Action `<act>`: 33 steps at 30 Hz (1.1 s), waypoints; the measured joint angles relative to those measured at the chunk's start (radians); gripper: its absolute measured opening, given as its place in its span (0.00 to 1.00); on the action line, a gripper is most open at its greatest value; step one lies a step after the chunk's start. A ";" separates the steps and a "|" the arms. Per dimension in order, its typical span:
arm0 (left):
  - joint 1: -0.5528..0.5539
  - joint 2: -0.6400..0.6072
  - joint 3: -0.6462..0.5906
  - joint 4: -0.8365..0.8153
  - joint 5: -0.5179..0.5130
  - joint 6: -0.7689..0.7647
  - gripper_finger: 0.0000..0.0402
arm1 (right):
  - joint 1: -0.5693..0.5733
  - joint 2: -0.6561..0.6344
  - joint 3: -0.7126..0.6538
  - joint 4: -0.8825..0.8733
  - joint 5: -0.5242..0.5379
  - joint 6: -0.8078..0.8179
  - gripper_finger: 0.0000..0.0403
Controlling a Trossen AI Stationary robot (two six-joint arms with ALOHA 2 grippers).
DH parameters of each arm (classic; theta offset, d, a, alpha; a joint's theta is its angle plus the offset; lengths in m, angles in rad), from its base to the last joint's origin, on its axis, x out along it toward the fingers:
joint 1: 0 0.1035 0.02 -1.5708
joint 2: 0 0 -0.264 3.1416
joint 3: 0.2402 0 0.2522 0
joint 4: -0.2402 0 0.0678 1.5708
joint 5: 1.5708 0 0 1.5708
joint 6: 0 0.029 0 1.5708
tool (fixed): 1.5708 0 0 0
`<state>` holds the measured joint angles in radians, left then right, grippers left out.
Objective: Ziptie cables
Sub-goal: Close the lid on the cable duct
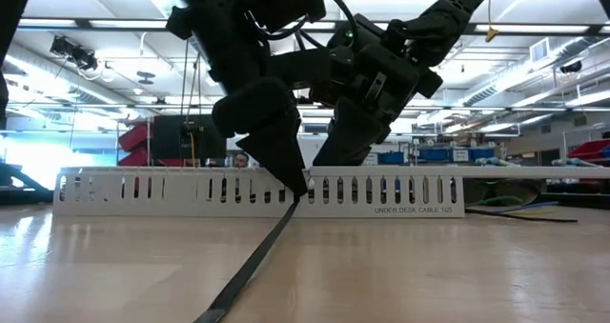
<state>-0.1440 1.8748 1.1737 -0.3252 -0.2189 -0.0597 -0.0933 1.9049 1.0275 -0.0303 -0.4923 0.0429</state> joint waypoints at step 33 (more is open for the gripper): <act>-0.009 -0.042 0.001 -0.214 -0.015 -0.031 0.78 | 0.000 0.001 0.001 -0.004 0.002 -0.007 0.00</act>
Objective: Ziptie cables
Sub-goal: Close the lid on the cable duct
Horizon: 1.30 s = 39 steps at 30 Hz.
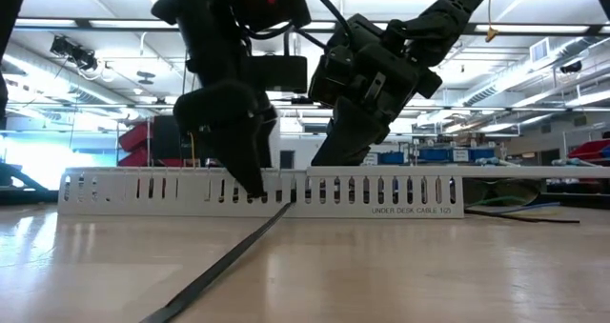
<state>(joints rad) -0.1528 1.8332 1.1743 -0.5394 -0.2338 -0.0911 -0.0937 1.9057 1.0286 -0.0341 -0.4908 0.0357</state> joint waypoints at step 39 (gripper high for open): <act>-0.018 -0.006 -0.087 0.119 -0.083 -0.064 0.62 | 0.035 -0.180 -0.006 -0.096 0.148 0.008 0.00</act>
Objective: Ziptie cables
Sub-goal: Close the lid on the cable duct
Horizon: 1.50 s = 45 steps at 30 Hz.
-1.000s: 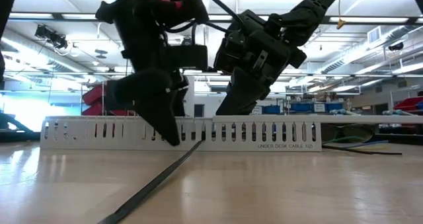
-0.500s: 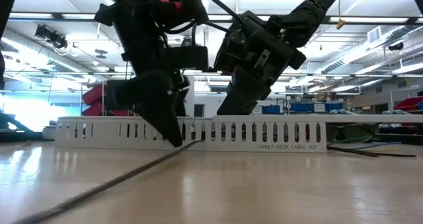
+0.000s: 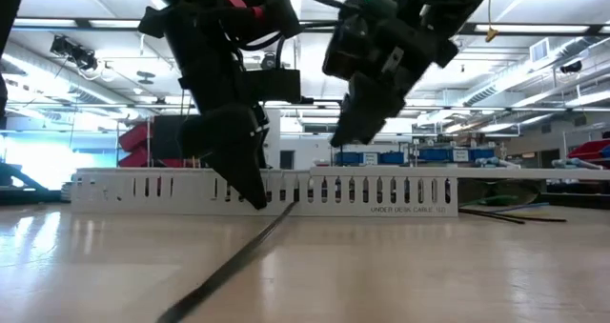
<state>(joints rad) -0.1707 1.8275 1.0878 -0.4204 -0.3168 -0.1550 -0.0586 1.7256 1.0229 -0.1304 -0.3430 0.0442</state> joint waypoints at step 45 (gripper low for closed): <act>0.000 0.002 -0.005 0.070 0.049 -0.089 0.62 | -0.026 0.069 -0.027 0.095 0.029 0.008 0.00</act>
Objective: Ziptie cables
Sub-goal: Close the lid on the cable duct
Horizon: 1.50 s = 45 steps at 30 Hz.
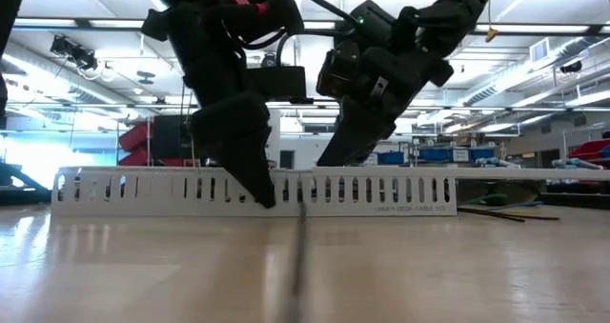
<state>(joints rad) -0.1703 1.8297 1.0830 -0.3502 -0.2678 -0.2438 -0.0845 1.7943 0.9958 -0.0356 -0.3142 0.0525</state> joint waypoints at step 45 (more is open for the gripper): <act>0.001 0.018 -0.009 0.052 0.001 -0.122 0.62 | -0.002 -0.094 -0.001 -0.158 0.153 0.004 0.00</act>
<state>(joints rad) -0.1696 1.8481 1.0740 -0.2977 -0.2672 -0.3655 -0.0860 1.7000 0.9947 -0.1936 -0.1612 0.0566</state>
